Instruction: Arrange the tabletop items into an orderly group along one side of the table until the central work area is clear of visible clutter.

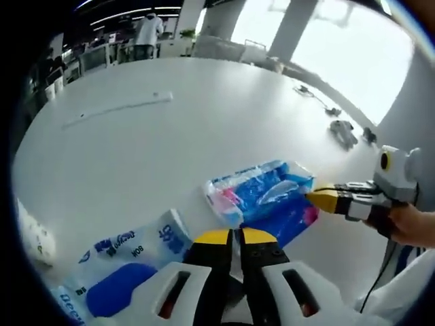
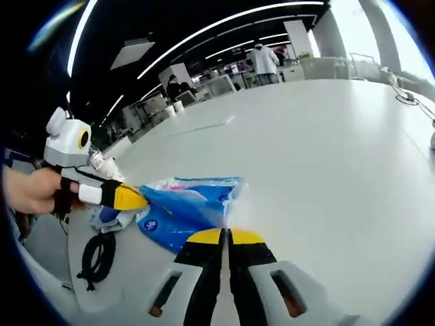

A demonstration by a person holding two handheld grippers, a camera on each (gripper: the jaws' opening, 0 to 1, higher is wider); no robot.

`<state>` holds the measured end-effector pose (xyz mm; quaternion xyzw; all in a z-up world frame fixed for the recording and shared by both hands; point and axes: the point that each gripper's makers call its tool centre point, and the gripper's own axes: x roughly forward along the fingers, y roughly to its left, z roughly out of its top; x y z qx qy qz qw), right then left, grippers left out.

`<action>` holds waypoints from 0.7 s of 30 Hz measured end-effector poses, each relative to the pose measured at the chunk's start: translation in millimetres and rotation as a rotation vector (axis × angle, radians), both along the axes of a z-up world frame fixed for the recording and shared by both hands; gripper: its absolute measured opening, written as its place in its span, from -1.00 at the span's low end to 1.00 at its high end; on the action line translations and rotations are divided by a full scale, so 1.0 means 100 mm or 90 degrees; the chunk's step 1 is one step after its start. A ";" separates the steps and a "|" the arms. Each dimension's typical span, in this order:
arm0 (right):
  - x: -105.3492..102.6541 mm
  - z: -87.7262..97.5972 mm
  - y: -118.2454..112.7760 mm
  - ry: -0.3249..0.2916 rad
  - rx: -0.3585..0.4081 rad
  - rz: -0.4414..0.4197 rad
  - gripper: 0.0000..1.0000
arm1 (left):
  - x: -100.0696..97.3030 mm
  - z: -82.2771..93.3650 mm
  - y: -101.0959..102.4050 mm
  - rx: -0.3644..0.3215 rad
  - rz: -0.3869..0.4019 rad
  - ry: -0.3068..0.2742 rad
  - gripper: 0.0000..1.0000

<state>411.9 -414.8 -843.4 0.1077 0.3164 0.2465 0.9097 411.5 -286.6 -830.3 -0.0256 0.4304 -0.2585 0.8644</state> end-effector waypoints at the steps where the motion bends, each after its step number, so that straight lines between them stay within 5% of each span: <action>1: 0.00 0.00 0.00 0.003 0.006 -0.003 -0.92 | 0.00 0.01 0.00 -0.003 0.001 0.000 -0.95; 6: -0.01 0.04 0.00 -0.006 0.026 -0.012 -0.59 | 0.01 0.12 -0.06 -0.037 0.010 -0.015 -0.53; 13: -0.01 0.20 -0.05 -0.044 0.025 -0.032 -0.04 | 0.00 0.34 -0.12 -0.067 0.012 -0.066 -0.21; 21: -0.09 0.38 -0.04 -0.069 0.021 -0.028 0.30 | -0.15 0.52 0.04 -0.075 0.061 -0.101 0.61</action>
